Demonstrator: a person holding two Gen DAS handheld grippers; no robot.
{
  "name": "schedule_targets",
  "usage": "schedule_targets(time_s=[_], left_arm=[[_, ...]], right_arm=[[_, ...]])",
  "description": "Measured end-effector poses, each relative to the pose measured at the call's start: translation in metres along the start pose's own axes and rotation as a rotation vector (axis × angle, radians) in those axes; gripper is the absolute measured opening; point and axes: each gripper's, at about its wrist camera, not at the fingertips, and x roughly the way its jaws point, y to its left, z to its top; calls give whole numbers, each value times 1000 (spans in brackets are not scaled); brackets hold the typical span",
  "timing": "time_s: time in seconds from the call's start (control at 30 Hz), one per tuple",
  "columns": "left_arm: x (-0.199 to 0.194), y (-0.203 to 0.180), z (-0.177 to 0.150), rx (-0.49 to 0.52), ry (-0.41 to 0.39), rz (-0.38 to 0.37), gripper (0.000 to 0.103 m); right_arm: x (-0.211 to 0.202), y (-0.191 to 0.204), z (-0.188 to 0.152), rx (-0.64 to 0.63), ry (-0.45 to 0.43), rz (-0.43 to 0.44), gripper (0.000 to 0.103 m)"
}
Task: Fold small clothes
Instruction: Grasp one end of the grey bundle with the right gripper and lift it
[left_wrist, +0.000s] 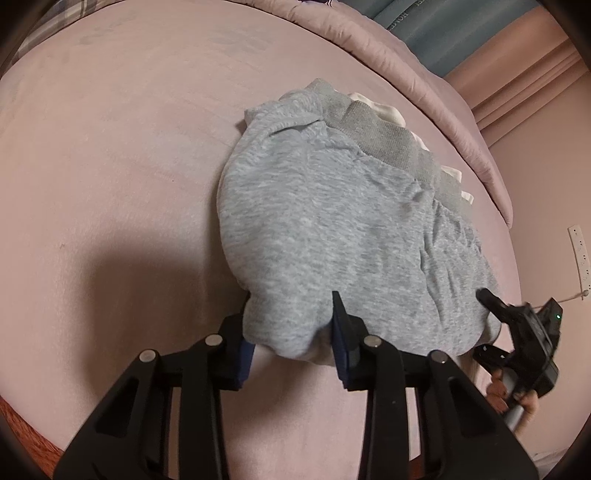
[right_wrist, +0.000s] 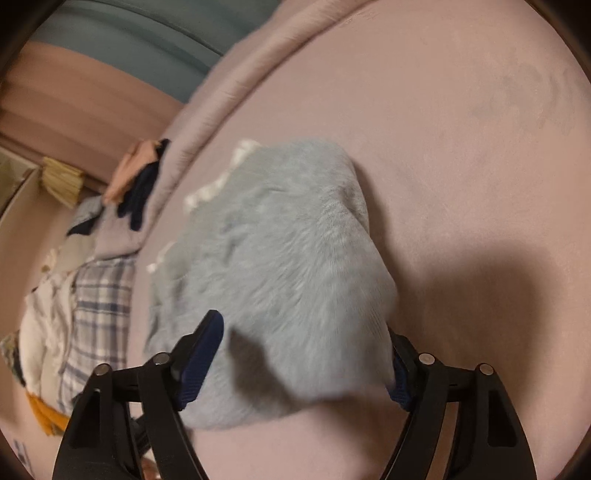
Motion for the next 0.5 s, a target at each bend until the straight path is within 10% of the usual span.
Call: schedule_targets(time_s=[0.17, 0.5], left_arm=[[-2, -13, -2, 67, -13, 34, 31], [-13, -37, -27, 150, 58, -47, 29]], right_arm=[[-5, 6, 0, -28, -49, -31, 29], [-61, 14, -2, -69, -161, -10, 21]])
